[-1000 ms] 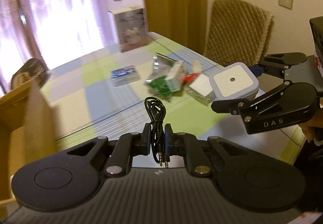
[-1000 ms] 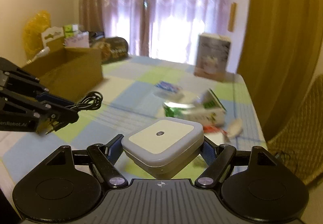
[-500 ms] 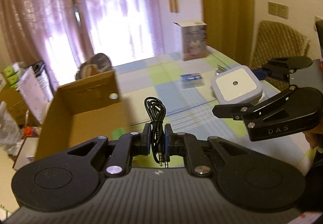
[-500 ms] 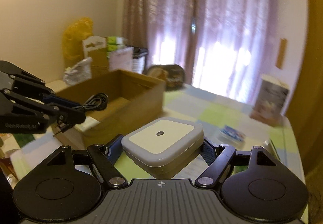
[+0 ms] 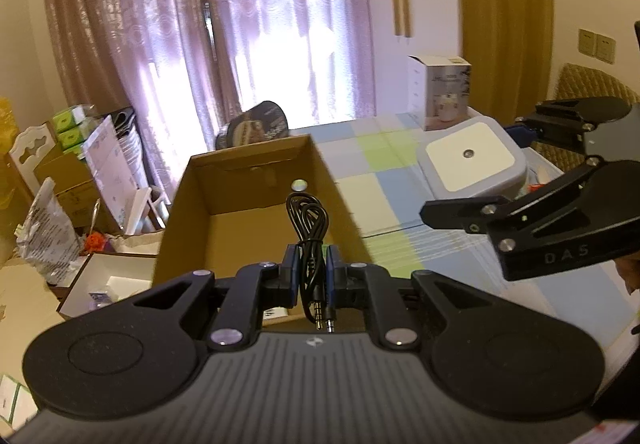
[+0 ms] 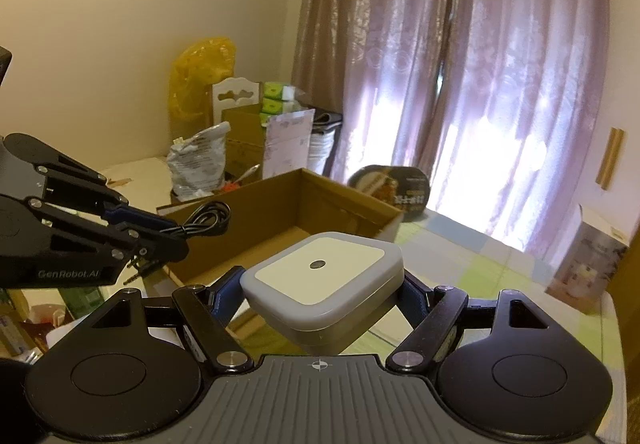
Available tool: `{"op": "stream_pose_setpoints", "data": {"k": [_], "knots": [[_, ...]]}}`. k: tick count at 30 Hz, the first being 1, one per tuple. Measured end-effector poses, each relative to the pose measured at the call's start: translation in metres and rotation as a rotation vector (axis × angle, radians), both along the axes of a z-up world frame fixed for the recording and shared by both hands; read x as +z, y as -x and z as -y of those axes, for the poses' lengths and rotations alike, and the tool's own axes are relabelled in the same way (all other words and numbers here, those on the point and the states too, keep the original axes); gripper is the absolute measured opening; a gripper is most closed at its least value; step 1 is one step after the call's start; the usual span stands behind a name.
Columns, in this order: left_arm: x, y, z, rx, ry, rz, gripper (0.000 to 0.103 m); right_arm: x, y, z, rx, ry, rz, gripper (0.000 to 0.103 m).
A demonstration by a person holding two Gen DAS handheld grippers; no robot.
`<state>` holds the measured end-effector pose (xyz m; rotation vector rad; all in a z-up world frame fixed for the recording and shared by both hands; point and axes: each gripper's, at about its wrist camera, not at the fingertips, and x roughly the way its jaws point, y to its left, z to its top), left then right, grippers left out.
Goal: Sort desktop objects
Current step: 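Carry the black cable and the night light over the cardboard box, then open the left tool to drop the black cable into the cardboard box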
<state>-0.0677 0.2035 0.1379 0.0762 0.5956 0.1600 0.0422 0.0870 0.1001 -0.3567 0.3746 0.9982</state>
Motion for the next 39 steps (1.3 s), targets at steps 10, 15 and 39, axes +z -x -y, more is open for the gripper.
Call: {"op": "stream_pose_setpoints", "data": {"k": [10,15,39], "knots": [[-0.007,-0.015,-0.054,0.055,-0.02,-0.035,0.01,-0.001,-0.018,-0.058,0.058,0.014,-0.011,0.076],[-0.021,-0.025,-0.07,0.062,-0.028,-0.064,0.01,-0.017,-0.027,-0.089,0.086,0.051,-0.027,0.076],[-0.048,-0.035,-0.107,0.101,0.023,-0.056,0.022,-0.067,-0.055,-0.125,0.073,0.104,-0.08,0.076]]}}
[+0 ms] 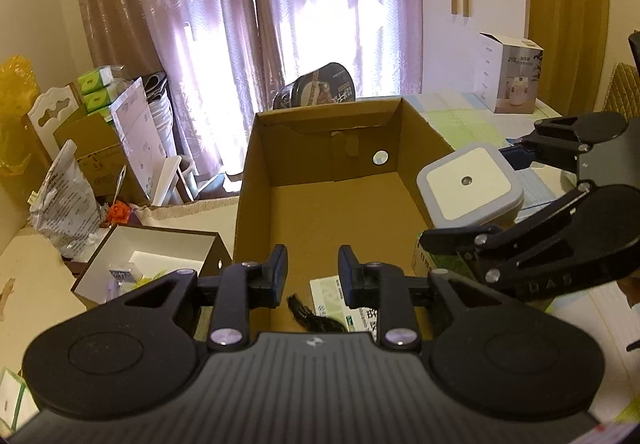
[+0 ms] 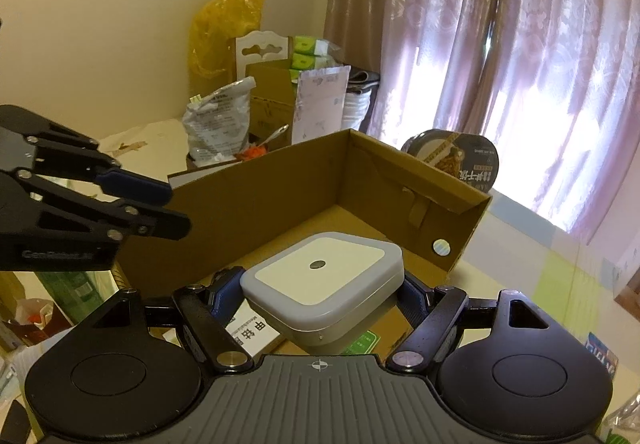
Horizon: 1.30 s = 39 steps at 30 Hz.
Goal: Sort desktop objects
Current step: 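Open the left tool to drop the black cable into the cardboard box, then open the right tool to drop the night light into the cardboard box, then move both tools back to the table toward the plastic-wrapped box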
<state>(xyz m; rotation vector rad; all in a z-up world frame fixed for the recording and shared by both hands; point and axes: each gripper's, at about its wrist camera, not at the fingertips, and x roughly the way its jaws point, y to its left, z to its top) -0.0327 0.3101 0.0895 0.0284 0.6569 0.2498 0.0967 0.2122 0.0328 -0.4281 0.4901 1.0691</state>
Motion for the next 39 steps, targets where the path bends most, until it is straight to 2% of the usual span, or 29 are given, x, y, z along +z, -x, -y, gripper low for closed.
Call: {"op": "stream_pose_setpoints", "data": {"k": [6,8,10,17,24,32,36,39], "knots": [[0.001,0.012,0.0,0.02,0.004,0.004,0.024,0.001,0.003,0.001,0.01,-0.027,-0.025,0.076],[0.001,0.013,0.001,0.021,0.002,0.002,0.024,0.001,0.004,0.001,0.026,-0.038,-0.03,0.088],[0.001,0.014,0.002,0.022,0.001,0.0,0.024,0.003,0.006,0.002,0.022,-0.045,-0.01,0.094],[0.001,0.019,0.007,0.021,0.002,-0.001,0.026,0.012,0.008,0.015,-0.004,-0.067,0.006,0.095],[0.01,0.021,0.023,-0.002,-0.009,0.012,0.029,0.026,0.008,0.051,-0.055,-0.096,0.022,0.097],[0.028,0.014,0.067,-0.09,-0.039,0.042,0.047,0.03,0.011,0.13,-0.169,-0.11,0.024,0.101],[0.033,0.001,0.097,-0.157,-0.032,0.057,0.069,0.02,0.007,0.183,-0.268,-0.087,-0.004,0.101],[0.036,-0.014,0.124,-0.22,-0.02,0.06,0.073,0.013,0.002,0.226,-0.348,-0.07,-0.027,0.101]]}}
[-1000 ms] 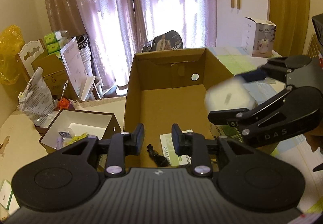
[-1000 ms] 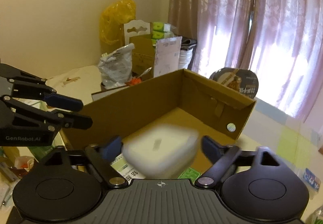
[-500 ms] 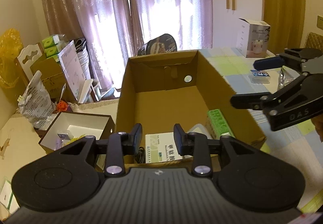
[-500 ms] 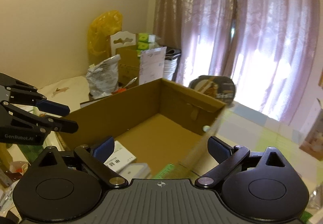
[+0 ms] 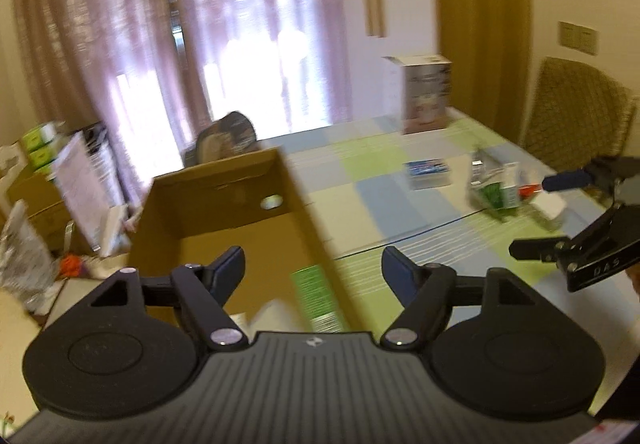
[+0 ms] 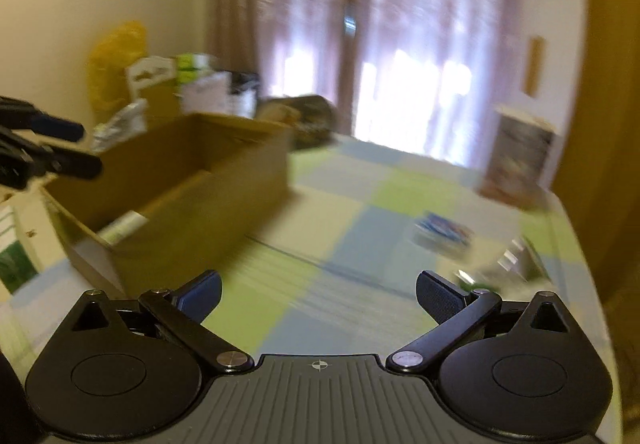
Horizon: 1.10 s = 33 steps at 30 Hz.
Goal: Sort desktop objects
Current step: 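Move both tools back to the table toward the plastic-wrapped box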
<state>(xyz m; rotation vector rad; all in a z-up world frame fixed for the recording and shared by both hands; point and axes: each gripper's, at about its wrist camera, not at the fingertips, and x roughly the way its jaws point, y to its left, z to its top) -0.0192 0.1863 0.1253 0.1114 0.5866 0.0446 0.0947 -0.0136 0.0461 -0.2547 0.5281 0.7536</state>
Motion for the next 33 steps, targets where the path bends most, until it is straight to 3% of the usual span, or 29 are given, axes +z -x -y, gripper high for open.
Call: {"op": "stream_pose_setpoints", "data": {"k": [7,16,21,27,33], "knots": [[-0.009,-0.041,0.077,-0.166,0.015,-0.008,0.095,-0.005,-0.011,0.09,-0.153,0.035,-0.017,0.101],[-0.046,-0.109,0.163,-0.319,0.042,-0.079,0.1,-0.015,-0.036,0.163,-0.298,0.088,-0.019,0.101],[-0.065,-0.142,0.187,-0.354,0.083,-0.091,0.101,-0.022,-0.056,0.179,-0.327,0.097,-0.031,0.101],[-0.099,-0.181,0.2,-0.385,0.025,-0.188,0.1,-0.037,-0.083,0.176,-0.298,0.152,-0.053,0.101],[-0.122,-0.201,0.197,-0.36,0.002,-0.212,0.1,-0.051,-0.113,0.166,-0.258,0.16,-0.094,0.101]]}}
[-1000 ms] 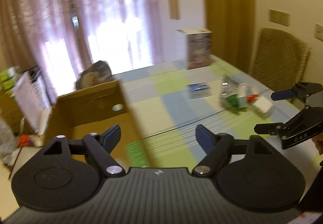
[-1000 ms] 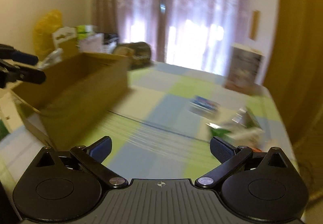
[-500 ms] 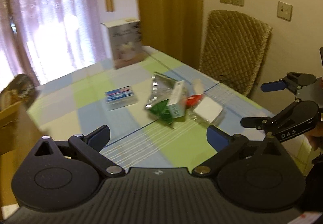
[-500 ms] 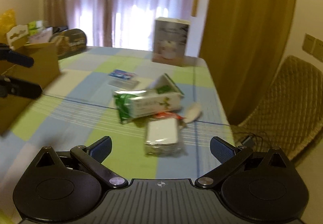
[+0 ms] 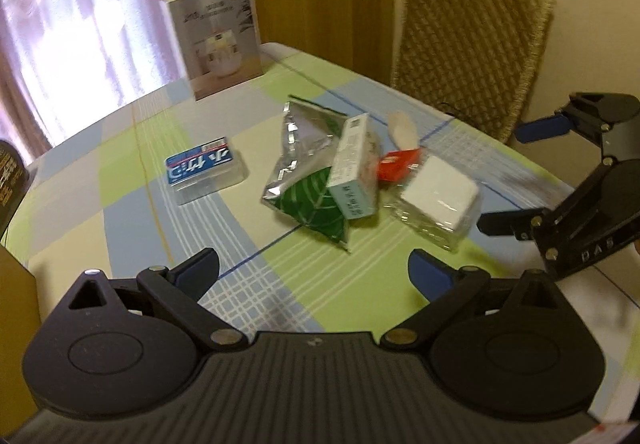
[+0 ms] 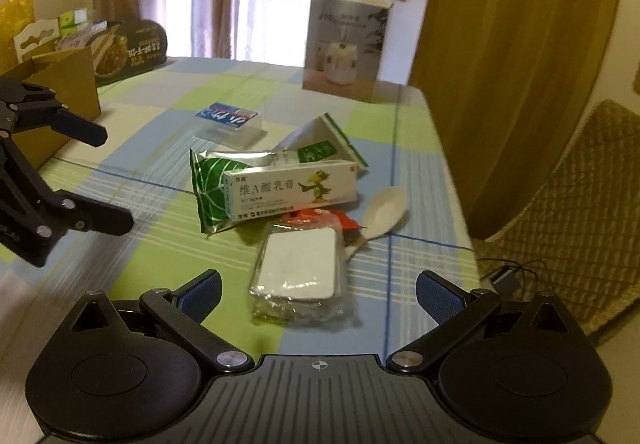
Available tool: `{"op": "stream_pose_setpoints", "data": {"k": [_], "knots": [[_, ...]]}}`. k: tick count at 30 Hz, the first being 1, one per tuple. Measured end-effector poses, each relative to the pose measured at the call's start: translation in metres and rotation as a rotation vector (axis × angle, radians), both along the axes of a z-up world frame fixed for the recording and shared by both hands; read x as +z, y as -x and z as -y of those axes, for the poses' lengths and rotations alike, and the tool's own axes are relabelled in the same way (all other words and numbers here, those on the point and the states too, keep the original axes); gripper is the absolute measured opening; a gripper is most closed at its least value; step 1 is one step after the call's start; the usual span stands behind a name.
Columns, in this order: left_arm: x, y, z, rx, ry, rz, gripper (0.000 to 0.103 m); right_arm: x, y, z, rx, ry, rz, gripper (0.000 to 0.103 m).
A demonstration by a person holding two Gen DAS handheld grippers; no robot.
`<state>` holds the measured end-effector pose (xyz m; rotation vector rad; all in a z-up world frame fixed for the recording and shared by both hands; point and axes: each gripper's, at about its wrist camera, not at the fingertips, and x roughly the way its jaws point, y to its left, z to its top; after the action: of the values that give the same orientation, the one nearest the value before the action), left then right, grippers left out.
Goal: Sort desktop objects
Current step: 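Move both tools back to the table toward the plastic-wrapped box, then grasp the clear plastic-wrapped white box with the right tool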
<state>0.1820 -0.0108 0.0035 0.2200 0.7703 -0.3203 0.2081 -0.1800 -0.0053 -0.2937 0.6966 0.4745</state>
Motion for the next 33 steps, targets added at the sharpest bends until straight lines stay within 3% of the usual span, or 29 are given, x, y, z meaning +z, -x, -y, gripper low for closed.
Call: {"op": "stream_pose_setpoints", "data": {"k": [5,9,14,17,21,23,29,33], "knots": [[-0.004,-0.016,-0.004,0.008,0.017,0.01,0.101,-0.009,-0.021,-0.007,0.009,-0.01,-0.039,0.1],[-0.003,-0.023,-0.004,-0.009,-0.014,0.034,0.101,-0.016,-0.032,-0.011,0.017,-0.004,-0.075,0.1],[-0.008,-0.034,-0.006,0.031,-0.007,-0.021,0.101,-0.025,-0.039,-0.019,0.025,0.007,-0.124,0.099],[-0.011,-0.036,-0.001,0.009,-0.005,-0.051,0.099,-0.029,-0.042,-0.022,0.031,0.015,-0.142,0.086],[-0.012,-0.035,0.009,-0.037,-0.032,-0.047,0.098,-0.032,-0.046,-0.023,0.017,0.011,-0.161,0.077],[-0.013,-0.035,0.011,-0.05,-0.033,-0.049,0.096,-0.032,-0.046,-0.024,0.016,0.014,-0.161,0.065],[-0.011,-0.036,0.014,-0.105,-0.053,-0.014,0.09,-0.031,-0.045,-0.026,0.017,0.02,-0.17,0.06],[-0.012,-0.042,0.015,-0.12,-0.031,-0.024,0.076,-0.025,-0.041,-0.024,0.012,0.015,-0.166,0.058]]}}
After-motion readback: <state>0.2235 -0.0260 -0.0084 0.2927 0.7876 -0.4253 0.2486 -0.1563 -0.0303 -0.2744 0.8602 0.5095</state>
